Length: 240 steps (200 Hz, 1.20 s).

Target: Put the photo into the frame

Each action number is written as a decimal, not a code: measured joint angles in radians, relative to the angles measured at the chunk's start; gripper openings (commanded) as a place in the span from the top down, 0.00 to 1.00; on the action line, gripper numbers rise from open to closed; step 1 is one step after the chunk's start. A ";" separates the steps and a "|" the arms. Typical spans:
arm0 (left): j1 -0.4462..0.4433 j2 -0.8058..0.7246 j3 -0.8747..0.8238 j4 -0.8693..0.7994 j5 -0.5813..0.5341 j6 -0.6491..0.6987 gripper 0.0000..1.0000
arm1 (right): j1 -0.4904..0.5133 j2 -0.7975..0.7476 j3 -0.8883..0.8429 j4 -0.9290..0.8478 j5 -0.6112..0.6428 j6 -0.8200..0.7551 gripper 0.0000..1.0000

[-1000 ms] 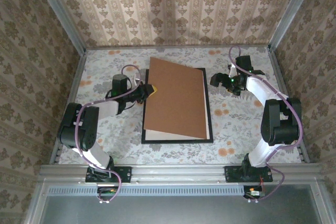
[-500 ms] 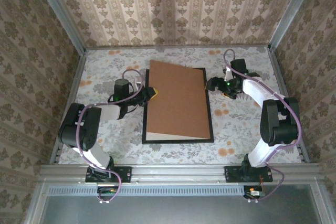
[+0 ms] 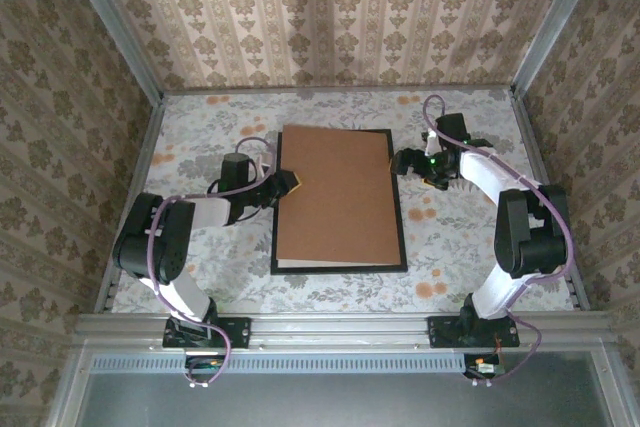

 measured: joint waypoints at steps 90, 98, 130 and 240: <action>-0.019 0.002 0.109 -0.270 -0.072 0.176 0.39 | 0.006 0.030 -0.006 0.011 0.000 0.000 0.03; -0.022 0.002 0.119 -0.290 -0.080 0.189 0.39 | 0.006 0.030 -0.006 0.015 0.000 0.000 0.03; -0.040 0.002 0.148 -0.365 -0.124 0.245 0.37 | 0.006 0.034 -0.006 0.017 0.000 0.000 0.03; -0.053 0.002 0.204 -0.536 -0.234 0.361 0.31 | 0.011 0.041 -0.006 0.019 0.000 0.000 0.03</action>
